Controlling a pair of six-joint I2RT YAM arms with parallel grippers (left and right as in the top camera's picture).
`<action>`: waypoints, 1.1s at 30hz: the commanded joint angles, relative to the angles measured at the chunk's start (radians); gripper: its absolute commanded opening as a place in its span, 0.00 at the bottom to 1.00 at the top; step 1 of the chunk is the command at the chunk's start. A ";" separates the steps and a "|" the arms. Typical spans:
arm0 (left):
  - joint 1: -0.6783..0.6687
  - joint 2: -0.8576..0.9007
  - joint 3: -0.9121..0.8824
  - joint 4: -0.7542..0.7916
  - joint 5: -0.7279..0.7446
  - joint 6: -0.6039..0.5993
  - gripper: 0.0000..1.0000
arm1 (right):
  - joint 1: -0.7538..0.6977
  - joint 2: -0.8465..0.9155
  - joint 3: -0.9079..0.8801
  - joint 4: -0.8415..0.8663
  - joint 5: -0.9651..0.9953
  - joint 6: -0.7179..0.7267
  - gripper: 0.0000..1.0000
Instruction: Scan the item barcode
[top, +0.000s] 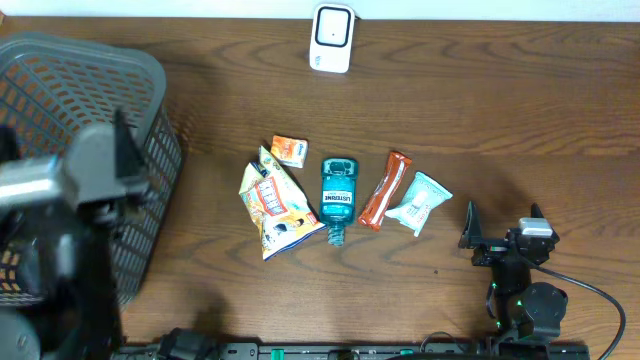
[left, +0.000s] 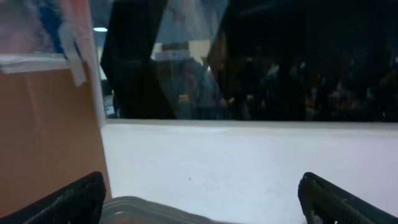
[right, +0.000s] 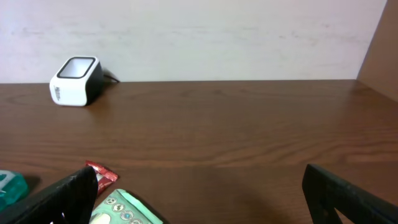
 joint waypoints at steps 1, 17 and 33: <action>0.099 -0.126 -0.036 0.000 0.189 -0.134 0.98 | 0.005 -0.004 -0.001 -0.003 0.001 0.013 0.99; 0.391 -0.418 -0.037 -0.162 0.536 -0.295 0.98 | 0.005 -0.004 -0.001 -0.003 0.001 0.013 0.99; 0.359 -0.618 -0.044 -0.180 0.551 -0.294 0.98 | 0.005 -0.004 -0.001 -0.003 0.001 0.013 0.99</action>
